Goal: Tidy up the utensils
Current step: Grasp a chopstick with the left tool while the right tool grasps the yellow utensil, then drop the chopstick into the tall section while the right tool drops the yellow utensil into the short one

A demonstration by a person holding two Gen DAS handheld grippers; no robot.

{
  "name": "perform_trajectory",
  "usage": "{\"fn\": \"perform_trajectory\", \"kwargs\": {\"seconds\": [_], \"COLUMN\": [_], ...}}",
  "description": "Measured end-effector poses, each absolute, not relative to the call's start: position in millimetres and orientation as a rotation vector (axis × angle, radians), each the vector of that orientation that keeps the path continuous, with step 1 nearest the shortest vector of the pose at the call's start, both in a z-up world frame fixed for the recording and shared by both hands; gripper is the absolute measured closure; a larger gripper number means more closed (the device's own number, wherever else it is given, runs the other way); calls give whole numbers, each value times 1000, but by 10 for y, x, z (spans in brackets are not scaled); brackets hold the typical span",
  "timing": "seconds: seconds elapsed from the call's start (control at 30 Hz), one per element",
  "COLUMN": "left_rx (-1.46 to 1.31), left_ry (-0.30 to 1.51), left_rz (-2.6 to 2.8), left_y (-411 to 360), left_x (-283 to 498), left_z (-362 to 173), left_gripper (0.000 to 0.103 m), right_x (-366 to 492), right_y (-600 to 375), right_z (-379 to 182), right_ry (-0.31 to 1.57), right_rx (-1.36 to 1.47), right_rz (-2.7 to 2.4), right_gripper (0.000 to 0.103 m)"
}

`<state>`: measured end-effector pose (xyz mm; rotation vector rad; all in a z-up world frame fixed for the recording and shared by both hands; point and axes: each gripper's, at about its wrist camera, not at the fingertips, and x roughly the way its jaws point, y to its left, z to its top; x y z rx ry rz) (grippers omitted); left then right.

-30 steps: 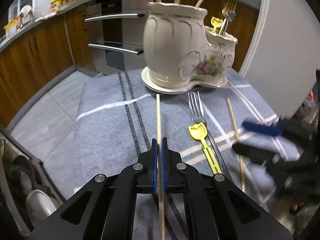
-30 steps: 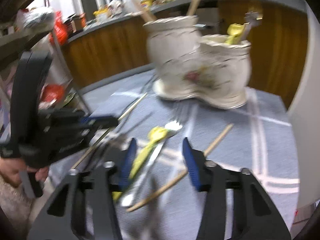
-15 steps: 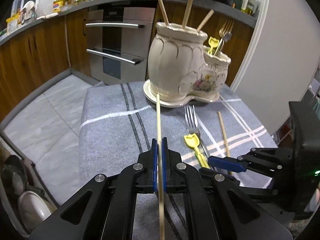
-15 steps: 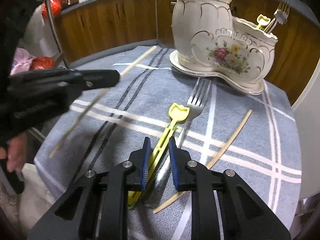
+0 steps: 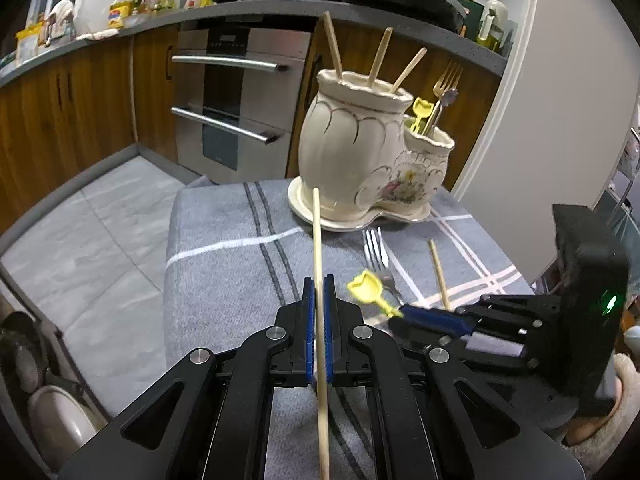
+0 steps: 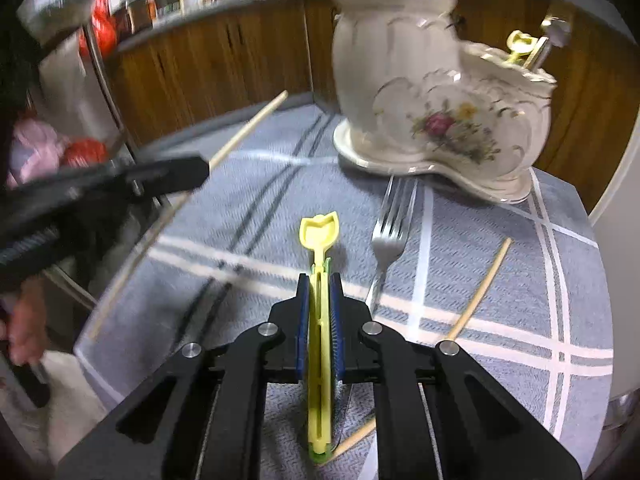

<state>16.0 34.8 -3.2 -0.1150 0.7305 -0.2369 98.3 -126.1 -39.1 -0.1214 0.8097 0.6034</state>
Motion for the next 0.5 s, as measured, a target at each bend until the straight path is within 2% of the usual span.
{"fn": "perform_trajectory", "kwargs": {"seconds": [0.17,0.33,0.5], "left_rx": [-104,-129,-162], "left_ry": [654,490,353], "left_rz": [-243,-253,-273], "left_y": [309,373,399], "left_x": [101,98,259], "left_z": [134,448,705], "left_gripper": [98,99,99], "right_x": [1010,1196,1517], "right_y": [-1618,-1965,-2212], "right_z": [-84,269,504], "right_ry": [685,487,370], "right_rx": [42,159,250], "right_rz": [633,590,549], "right_gripper": [93,93,93]}}
